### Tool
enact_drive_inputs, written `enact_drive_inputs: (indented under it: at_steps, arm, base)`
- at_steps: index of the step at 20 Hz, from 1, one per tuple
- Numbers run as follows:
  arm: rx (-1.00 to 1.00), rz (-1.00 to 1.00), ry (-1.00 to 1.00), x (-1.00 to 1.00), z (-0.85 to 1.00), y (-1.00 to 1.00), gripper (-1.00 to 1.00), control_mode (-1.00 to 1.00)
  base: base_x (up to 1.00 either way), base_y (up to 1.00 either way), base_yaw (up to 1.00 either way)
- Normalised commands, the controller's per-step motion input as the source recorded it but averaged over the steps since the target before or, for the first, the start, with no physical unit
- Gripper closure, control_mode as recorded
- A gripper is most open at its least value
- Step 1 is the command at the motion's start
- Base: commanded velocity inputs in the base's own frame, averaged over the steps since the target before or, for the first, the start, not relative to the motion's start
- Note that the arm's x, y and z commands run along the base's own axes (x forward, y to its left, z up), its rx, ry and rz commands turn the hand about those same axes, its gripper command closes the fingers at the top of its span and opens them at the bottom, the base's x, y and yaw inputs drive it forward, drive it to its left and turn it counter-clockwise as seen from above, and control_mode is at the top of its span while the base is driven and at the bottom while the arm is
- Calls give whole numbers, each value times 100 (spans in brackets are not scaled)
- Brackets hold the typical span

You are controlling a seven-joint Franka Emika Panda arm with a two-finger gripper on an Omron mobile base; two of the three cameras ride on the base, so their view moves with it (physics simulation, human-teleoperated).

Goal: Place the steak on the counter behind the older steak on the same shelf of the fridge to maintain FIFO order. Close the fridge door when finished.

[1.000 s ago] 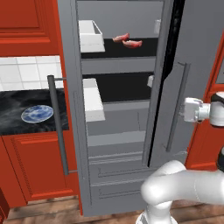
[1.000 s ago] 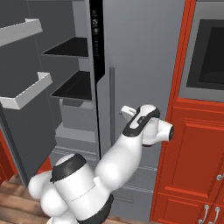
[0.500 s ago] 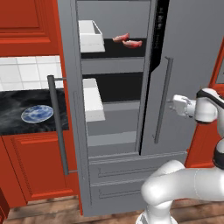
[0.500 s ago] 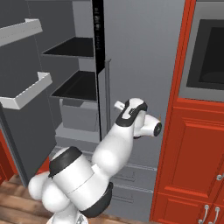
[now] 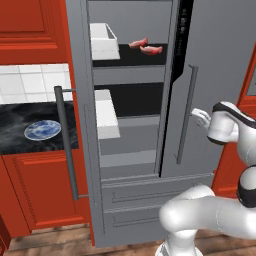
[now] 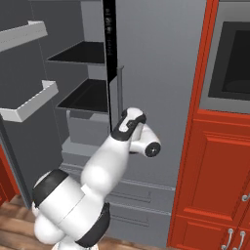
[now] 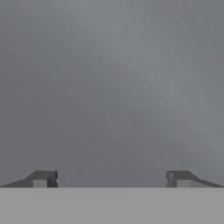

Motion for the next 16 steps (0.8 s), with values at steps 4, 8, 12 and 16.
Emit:
enact_drive_inputs:
  at_steps: [4,8,12,16]
  arm:
    - [1,-6,0,-47,39,-81,-100,-100]
    - [1,-4,-2,-89,47,-41,-100,-100]
    - [-1,-5,-8,-100,70,6,-100,-100]
    - [-2,0,-1,-31,21,21,-100,-100]
  base:
    - [0,0,0]
    - [0,0,0]
    - [0,0,0]
    - [0,0,0]
